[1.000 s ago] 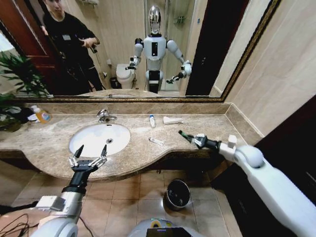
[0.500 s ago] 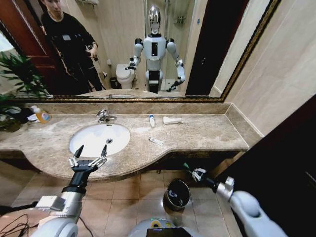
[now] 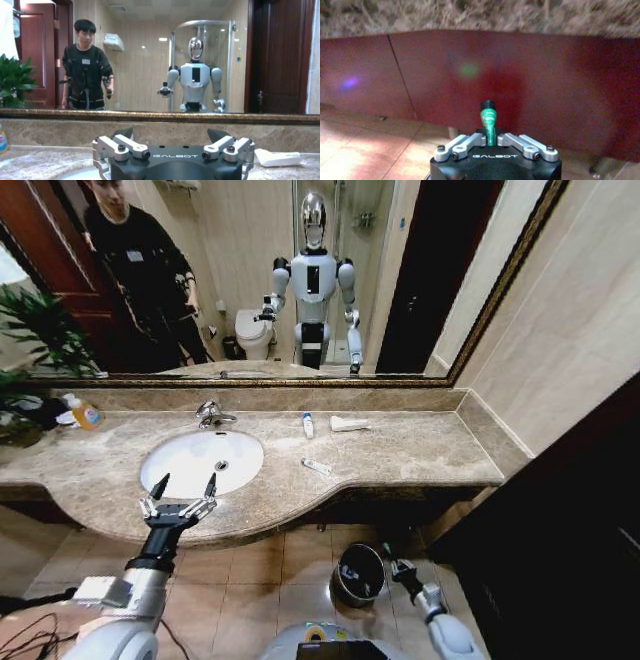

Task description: Pick up the trash from the sink and place it in the trash bin.

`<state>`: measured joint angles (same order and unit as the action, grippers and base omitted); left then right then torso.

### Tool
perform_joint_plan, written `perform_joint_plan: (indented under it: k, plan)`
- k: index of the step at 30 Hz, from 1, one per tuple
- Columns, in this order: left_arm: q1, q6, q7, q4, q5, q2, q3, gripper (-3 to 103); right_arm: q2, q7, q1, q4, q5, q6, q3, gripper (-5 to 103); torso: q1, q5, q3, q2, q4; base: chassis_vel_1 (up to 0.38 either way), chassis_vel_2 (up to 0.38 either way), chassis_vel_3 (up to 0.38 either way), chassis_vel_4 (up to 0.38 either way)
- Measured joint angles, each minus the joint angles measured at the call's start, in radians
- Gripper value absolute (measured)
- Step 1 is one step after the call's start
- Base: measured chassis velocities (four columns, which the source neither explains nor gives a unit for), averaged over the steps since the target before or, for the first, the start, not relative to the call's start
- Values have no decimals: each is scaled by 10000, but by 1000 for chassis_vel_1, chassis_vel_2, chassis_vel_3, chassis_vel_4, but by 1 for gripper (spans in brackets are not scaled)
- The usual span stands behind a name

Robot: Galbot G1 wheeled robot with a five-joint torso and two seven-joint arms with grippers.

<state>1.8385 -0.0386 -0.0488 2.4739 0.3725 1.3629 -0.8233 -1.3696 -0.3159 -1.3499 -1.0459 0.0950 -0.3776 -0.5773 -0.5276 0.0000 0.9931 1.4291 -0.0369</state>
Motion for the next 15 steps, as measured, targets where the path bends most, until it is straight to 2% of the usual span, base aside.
perform_joint_plan:
  k: [2, 4, 15]
  plan:
    - [0, 0, 0, 0, 0, 0, 0, 100, -128, -5, 249, 640, -249, -491, -13, 7, 0, 1, 0, 0, -1, 0, 0, 0, 0]
    - [0, 0, 0, 0, 0, 0, 0, 100, -195, -39, 321, 884, -333, -628, -7, 7, 0, -1, 0, 0, 0, 0, 0, 0, 0]
    - [0, 0, 0, 0, 0, -1, 0, 100, -465, -162, 519, 1094, -461, -645, 67, 7, 0, -1, 0, 0, 1, 0, 0, 0, 0]
